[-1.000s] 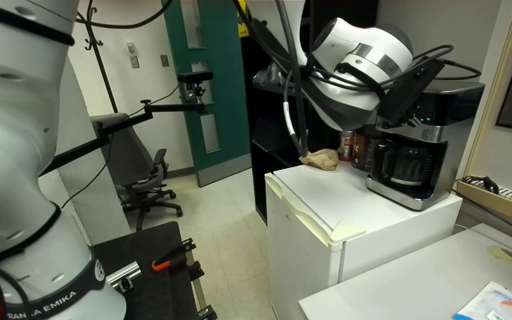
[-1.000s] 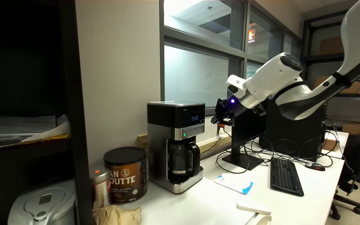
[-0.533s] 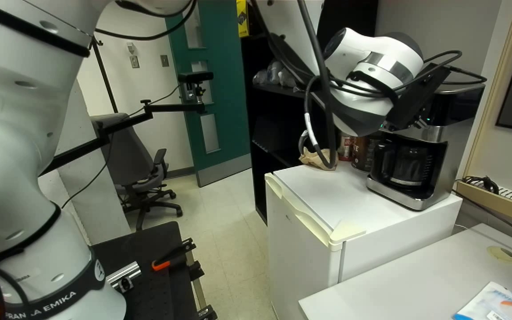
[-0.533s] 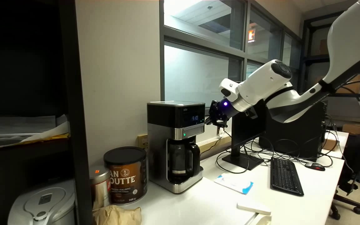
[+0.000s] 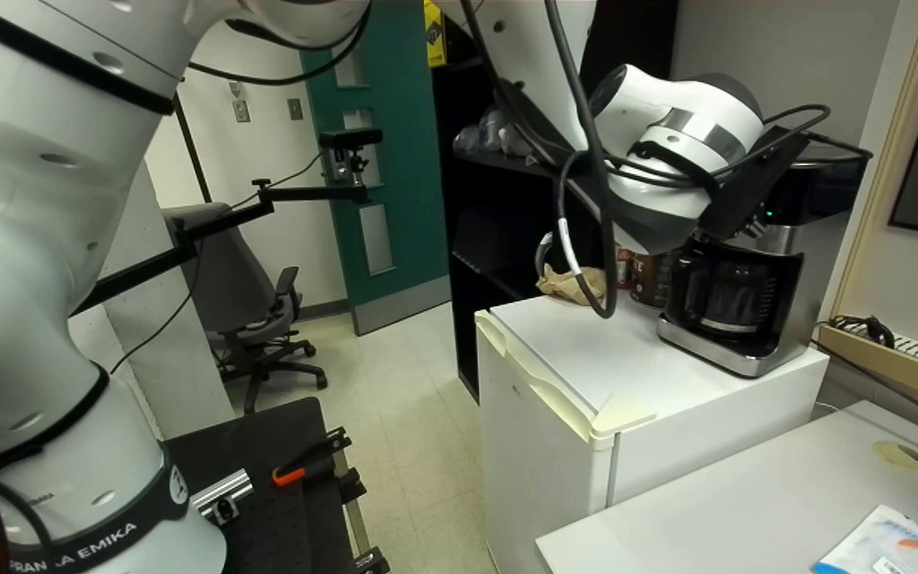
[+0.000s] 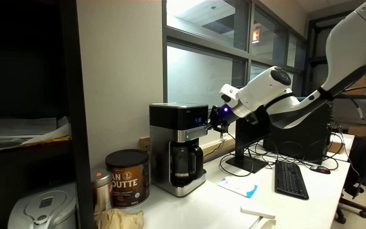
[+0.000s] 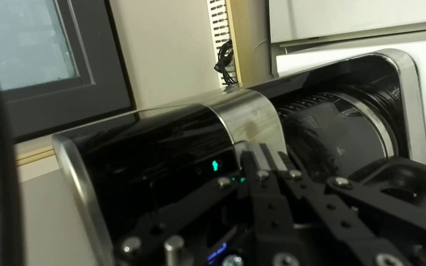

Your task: Press a button on the coffeemaker.

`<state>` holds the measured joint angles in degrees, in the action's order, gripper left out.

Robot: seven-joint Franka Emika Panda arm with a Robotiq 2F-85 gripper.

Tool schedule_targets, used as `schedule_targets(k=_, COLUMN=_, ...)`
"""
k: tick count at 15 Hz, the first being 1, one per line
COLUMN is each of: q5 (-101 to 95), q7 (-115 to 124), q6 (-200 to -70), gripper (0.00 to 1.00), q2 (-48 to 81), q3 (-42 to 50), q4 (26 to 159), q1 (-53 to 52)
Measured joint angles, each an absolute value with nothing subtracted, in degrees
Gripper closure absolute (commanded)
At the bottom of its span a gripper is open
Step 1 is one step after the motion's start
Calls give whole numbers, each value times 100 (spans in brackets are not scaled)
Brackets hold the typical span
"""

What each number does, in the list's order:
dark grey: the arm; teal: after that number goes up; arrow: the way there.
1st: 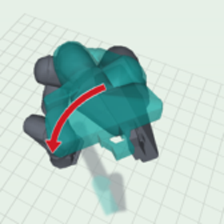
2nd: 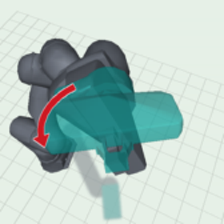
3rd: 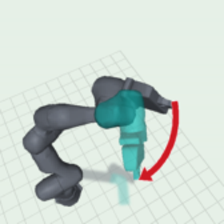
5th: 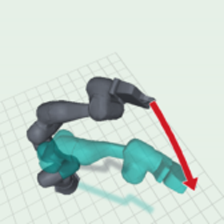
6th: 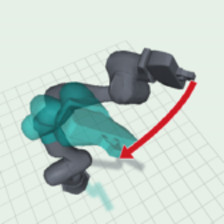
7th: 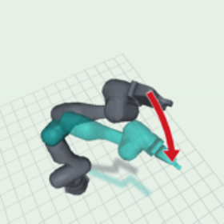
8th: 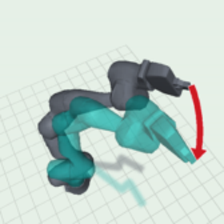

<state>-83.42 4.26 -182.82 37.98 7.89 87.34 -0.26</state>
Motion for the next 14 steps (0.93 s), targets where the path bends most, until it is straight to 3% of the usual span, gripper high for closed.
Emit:
schedule_targets(k=7, q5=-8396, q7=438, q6=-18351, gripper=100, q2=3771, q3=788, q4=8796, q1=-37)
schedule_targets(k=14, q5=-8478, q7=558, q6=-18366, gripper=100, q2=3278, q3=782, q4=9690, q1=-183)
